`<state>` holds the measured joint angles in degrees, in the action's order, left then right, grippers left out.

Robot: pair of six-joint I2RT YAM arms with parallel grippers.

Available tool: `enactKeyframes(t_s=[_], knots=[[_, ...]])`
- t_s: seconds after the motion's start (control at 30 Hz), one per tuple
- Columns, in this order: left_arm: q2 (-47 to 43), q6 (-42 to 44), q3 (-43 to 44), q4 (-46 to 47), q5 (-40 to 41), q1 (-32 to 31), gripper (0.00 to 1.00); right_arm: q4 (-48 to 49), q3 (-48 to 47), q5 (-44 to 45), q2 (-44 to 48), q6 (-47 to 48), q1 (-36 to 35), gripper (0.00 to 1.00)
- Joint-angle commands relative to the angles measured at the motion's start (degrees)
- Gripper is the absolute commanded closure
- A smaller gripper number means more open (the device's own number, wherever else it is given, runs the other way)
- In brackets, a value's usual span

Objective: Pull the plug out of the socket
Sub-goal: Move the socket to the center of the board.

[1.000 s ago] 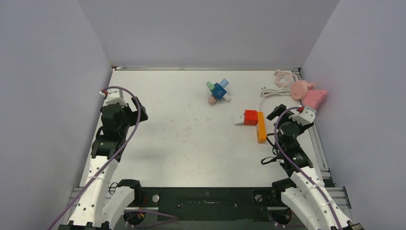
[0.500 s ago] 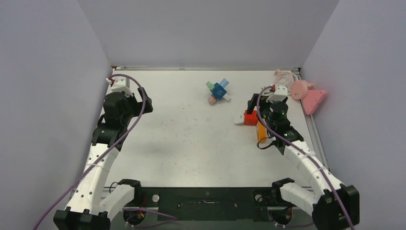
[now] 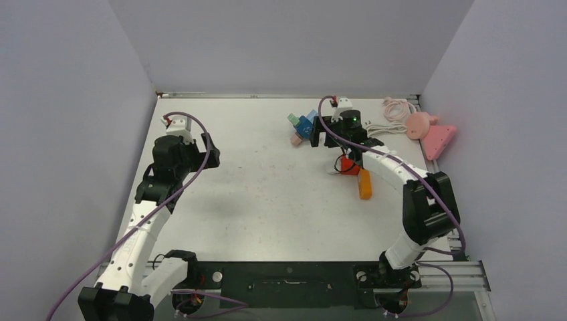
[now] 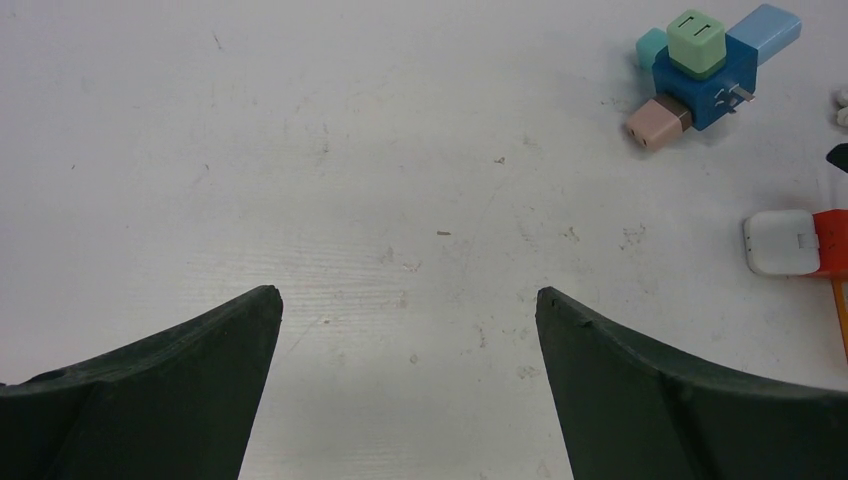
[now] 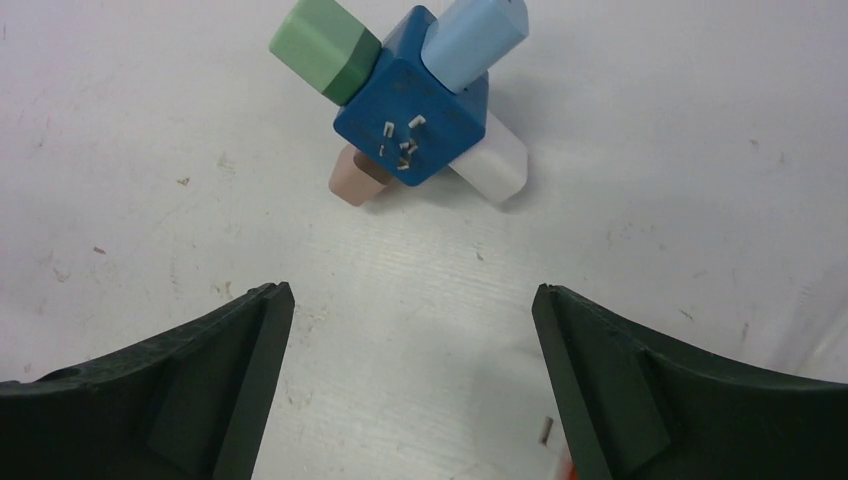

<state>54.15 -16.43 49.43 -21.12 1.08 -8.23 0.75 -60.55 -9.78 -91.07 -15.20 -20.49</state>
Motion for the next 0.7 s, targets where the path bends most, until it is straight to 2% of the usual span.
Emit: enactKeyframes(t_s=[0.0, 0.17, 0.4, 0.53, 0.67], knots=[[-1.03, 0.4, 0.73, 2.07, -1.08, -0.72, 0.04, 2.02, -7.86, -2.77, -6.88, -2.44, -1.02, 0.05], [-0.83, 0.41, 0.67, 2.05, -1.08, -1.99, 0.04, 5.42, -10.98, 1.28, -13.6, -12.92, -1.01, 0.05], [-0.97, 0.51, 0.74, 1.92, -2.01, -2.73, 0.04, 15.45, -7.99, 5.17, -15.76, -26.08, -0.95, 0.11], [-1.06, 0.68, 0.76, 1.8, -1.79, -3.2, 0.04, 19.87, -5.99, 6.67, -15.88, -30.0, -0.91, 0.14], [-1.06, 0.7, 0.68, 1.79, -1.7, -3.52, 0.04, 19.22, -7.83, 7.63, -17.91, -31.03, -0.98, 0.17]])
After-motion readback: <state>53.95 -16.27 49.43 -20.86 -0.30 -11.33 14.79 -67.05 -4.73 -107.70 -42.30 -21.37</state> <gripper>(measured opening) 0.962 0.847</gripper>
